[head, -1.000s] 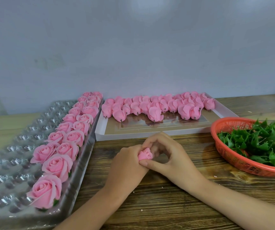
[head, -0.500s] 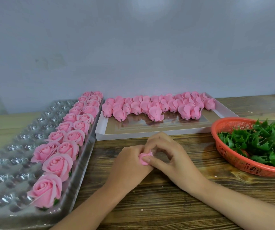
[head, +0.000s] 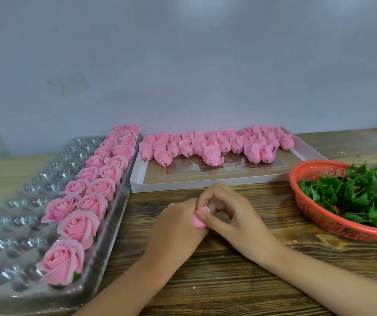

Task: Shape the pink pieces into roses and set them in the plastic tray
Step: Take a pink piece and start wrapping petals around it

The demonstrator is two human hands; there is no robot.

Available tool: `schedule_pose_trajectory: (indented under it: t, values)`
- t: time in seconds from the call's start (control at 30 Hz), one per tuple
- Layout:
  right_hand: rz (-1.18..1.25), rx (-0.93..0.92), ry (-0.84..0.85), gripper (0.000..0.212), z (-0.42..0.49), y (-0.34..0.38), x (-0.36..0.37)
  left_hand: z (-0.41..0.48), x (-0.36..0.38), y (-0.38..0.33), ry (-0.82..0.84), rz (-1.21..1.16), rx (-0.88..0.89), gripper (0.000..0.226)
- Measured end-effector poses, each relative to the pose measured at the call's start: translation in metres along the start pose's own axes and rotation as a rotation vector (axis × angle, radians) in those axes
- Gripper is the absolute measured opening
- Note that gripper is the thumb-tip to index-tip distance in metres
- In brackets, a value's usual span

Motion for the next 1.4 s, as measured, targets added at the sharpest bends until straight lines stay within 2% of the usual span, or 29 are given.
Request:
schedule_pose_trajectory:
  t: [0.1, 0.2, 0.4, 0.53, 0.73, 0.83, 0.97, 1.1, 1.3, 1.4]
  values:
    - [-0.05, -0.069, 0.019, 0.006, -0.001, 0.008, 0.001, 0.003, 0.003, 0.003, 0.048, -0.088, -0.033, 0.029]
    - [-0.087, -0.111, 0.007, 0.007, -0.002, 0.014, 0.001, 0.004, 0.004, 0.003, 0.075, -0.174, -0.048, 0.024]
    - [-0.054, -0.03, -0.005, 0.009, -0.001, 0.007, 0.001, 0.001, -0.003, -0.001, -0.031, -0.017, 0.022, 0.025]
    - [-0.088, -0.083, 0.001, 0.007, -0.001, 0.012, 0.0, 0.002, 0.0, 0.0, -0.013, -0.001, 0.023, 0.031]
    - [-0.102, -0.091, -0.01, 0.007, -0.001, 0.01, -0.001, 0.004, 0.003, 0.007, 0.033, -0.122, -0.048, 0.02]
    - [-0.073, -0.033, -0.022, 0.014, 0.0, 0.003, -0.002, 0.003, 0.002, 0.004, 0.021, -0.036, -0.018, 0.024]
    - [-0.071, 0.006, 0.003, 0.014, 0.001, -0.001, 0.001, 0.002, 0.004, 0.001, 0.033, 0.089, 0.016, 0.028]
    - [-0.097, -0.046, 0.014, 0.01, -0.001, 0.005, 0.002, 0.001, 0.003, 0.001, 0.02, 0.054, 0.003, 0.026]
    - [-0.167, -0.096, 0.031, 0.008, -0.001, 0.011, 0.005, 0.004, 0.008, 0.007, 0.097, -0.038, -0.049, 0.033]
    - [-0.133, -0.064, 0.013, 0.007, -0.001, 0.009, 0.003, 0.003, 0.004, 0.006, 0.051, -0.022, -0.03, 0.031]
Point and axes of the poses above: each hand's wrist, its own z-axis towards the middle knuckle, its own x-axis out of the palm, y = z × x, the point moved 9 cm from there along z, towards the middle knuckle, and after that the axes turned 7 degrees about z, right-handed, at the moved point
